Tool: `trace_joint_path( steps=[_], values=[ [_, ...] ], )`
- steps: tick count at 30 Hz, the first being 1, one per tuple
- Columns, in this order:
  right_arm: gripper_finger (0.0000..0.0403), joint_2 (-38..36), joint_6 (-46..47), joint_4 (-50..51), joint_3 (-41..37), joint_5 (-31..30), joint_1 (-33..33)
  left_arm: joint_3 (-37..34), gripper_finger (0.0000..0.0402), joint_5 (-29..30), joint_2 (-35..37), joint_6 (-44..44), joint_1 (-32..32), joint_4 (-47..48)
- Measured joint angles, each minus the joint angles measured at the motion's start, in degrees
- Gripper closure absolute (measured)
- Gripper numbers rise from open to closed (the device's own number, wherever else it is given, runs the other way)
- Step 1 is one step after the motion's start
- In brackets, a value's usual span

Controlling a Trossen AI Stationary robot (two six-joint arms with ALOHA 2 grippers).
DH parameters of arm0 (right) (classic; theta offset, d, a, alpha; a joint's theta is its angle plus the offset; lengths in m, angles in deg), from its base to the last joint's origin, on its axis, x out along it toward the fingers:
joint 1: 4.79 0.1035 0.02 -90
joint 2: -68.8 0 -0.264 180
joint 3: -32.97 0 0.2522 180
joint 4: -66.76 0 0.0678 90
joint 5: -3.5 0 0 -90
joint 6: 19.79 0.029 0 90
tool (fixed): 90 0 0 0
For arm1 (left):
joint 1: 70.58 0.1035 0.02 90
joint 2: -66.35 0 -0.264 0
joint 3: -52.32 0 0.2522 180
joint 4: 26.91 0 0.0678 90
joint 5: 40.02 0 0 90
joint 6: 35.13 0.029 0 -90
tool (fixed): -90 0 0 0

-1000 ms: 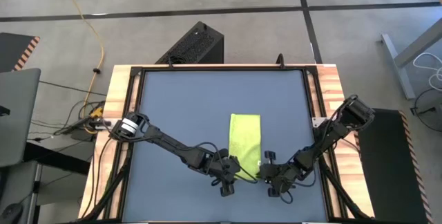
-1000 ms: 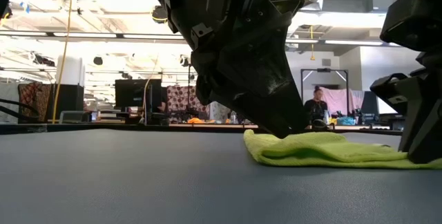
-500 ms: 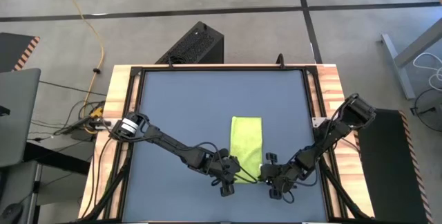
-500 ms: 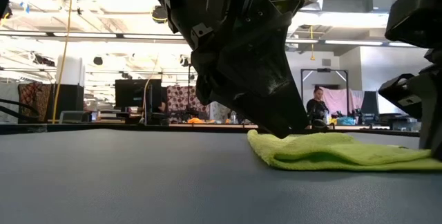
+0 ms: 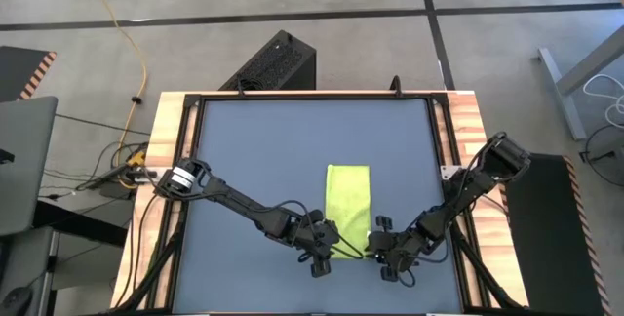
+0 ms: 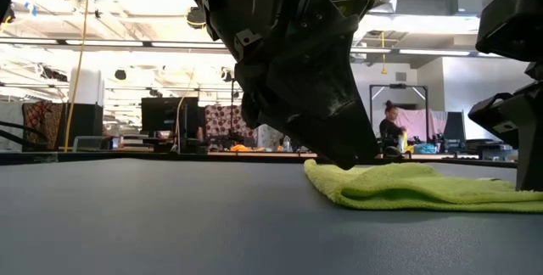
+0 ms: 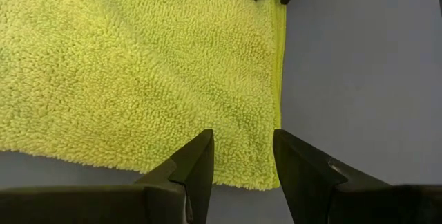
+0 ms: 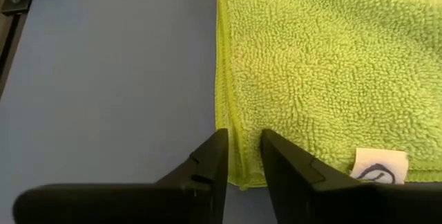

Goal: Roll towel into tight, uniform cylinder
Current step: Roll the green towel

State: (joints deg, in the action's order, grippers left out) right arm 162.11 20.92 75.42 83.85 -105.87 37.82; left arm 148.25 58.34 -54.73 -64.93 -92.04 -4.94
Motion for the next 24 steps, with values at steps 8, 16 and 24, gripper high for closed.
trace_joint_path(
  steps=[8,16,24],
  values=[
    [0.0356,0.0,-0.02,0.0,0.0,-0.02,0.0,0.0,0.0263,0.0,0.0,0.06,0.0,0.0],
    [0.0379,0.0,0.95,3.12,2.26,0.42,0.02,0.0,0.0263,0.0,0.0,0.06,-0.02,0.0],
    [0.0379,0.0,1.03,15.84,8.26,1.49,0.02,0.0,0.0263,0.02,0.0,0.06,-0.02,0.0]
  ],
)
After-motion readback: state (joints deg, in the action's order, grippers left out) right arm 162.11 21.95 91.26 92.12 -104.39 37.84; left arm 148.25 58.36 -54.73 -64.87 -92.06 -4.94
